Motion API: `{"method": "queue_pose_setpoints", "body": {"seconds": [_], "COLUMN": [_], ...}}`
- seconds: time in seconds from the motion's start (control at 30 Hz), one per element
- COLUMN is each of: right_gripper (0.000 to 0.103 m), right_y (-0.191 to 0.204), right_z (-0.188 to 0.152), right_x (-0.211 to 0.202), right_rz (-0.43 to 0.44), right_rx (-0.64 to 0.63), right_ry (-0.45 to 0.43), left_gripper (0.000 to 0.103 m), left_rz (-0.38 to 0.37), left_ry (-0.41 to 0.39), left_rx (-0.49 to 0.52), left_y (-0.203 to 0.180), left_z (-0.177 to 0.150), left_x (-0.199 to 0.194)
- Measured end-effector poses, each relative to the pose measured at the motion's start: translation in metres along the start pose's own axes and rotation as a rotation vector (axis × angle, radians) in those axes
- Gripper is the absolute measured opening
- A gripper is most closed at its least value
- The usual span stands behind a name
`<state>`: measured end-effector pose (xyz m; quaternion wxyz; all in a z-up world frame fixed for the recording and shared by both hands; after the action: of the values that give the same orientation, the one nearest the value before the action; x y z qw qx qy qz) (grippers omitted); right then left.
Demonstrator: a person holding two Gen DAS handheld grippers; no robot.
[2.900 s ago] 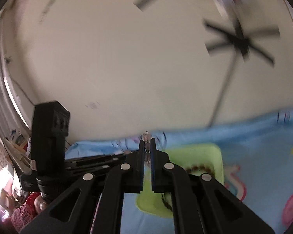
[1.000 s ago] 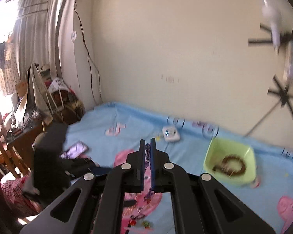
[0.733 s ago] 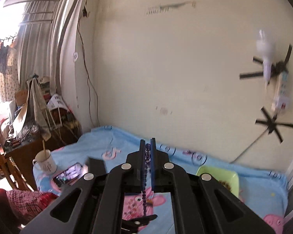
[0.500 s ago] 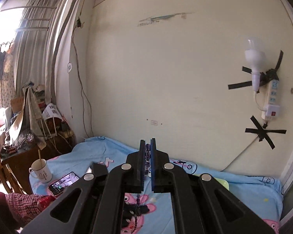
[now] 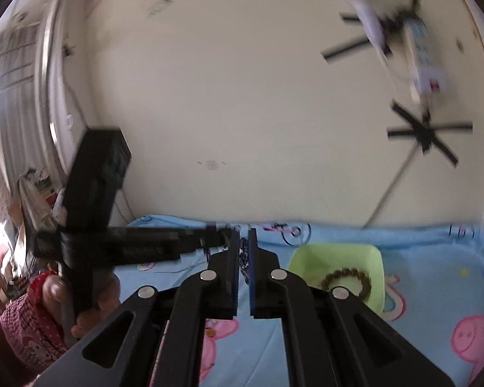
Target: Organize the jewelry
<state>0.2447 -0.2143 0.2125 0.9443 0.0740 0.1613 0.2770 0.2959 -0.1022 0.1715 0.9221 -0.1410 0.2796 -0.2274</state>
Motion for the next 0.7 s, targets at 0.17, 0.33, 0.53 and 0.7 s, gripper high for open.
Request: {"method": "queue_pose_setpoints", "body": {"seconds": [0.17,0.33,0.53,0.7], "right_gripper": [0.000,0.000,0.000,0.000], "right_y": [-0.047,-0.081,-0.106,-0.111], "right_z": [-0.015,-0.033,-0.056,-0.071], "right_x": [0.033,0.059,0.089,0.098], "right_rz": [-0.051,-0.092,-0.108,-0.138], "right_rx": [0.085,0.128,0.166,0.174], "right_ry": [0.050,0.091,0.124,0.143], "left_gripper": [0.005,0.005,0.006,0.031], "left_rz": [0.012,0.028,0.121,0.278], "left_ry": [0.047,0.097,0.181,0.317], "left_rx": [-0.021,-0.037,-0.045,-0.043], "left_y": [0.000,0.009,0.030,0.056], "left_z": [0.004,-0.002,-0.019,-0.046], "left_x": [0.056,0.101,0.141,0.161]}}
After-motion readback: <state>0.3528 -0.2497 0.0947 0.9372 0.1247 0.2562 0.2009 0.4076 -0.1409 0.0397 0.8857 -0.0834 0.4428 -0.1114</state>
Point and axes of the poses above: each gripper's, at about its wrist camera, not at the fingertips, and x roughly the way its jaws point, y to its left, z to its top, the point moved 4 cm from there along x, roughly the way its jaws point, and after that the axes turned 11 degrees about -y, right-handed, at the moved point
